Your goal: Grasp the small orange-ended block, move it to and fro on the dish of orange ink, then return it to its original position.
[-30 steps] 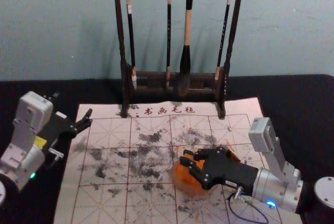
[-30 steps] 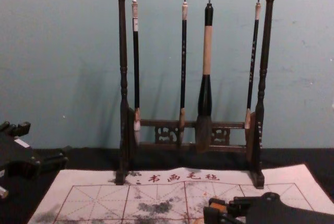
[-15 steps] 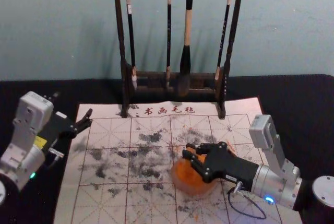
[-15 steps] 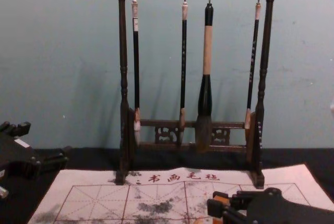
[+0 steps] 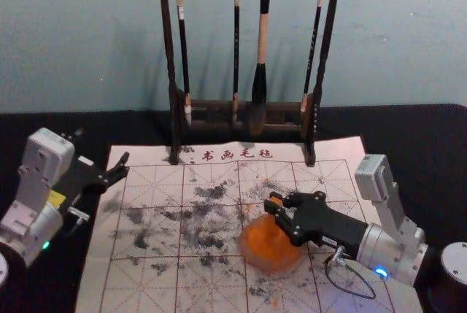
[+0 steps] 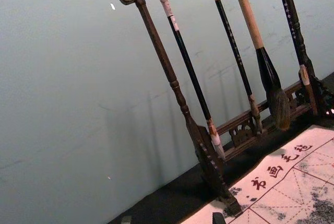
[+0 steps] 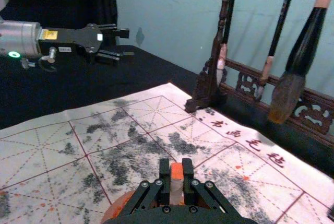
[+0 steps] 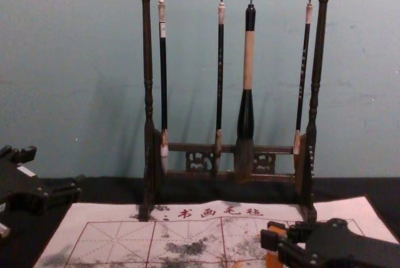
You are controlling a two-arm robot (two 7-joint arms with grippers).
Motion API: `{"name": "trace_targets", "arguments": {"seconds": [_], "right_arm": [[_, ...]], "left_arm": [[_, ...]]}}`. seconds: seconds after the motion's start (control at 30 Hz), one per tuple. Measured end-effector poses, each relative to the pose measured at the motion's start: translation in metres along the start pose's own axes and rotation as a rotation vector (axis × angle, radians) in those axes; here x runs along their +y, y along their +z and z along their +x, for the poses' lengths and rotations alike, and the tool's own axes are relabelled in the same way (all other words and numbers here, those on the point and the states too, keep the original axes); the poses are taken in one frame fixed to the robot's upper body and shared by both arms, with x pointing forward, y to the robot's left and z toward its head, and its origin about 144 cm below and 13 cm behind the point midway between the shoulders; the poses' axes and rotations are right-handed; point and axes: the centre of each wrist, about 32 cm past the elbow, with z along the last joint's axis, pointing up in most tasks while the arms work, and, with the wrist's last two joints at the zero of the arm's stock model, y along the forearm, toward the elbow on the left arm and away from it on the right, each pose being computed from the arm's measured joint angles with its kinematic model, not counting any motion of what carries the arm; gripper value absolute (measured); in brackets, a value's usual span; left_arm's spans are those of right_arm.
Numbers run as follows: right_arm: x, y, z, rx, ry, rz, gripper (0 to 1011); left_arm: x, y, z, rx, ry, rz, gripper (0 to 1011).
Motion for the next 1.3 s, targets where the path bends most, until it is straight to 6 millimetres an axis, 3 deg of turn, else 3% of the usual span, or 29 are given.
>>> {"name": "trace_targets", "arguments": {"seconds": [0.77,1.3], "right_arm": [[-0.024,0.001,-0.004,-0.007,-0.005,-0.017,87],[-0.023,0.003,-0.013,0.005,0.051,0.001,87]], "left_arm": [[0.0,0.0,0.0,0.0,0.0,0.0,1001],[0.0,0.0,0.0,0.0,0.0,0.0,1001]]}}
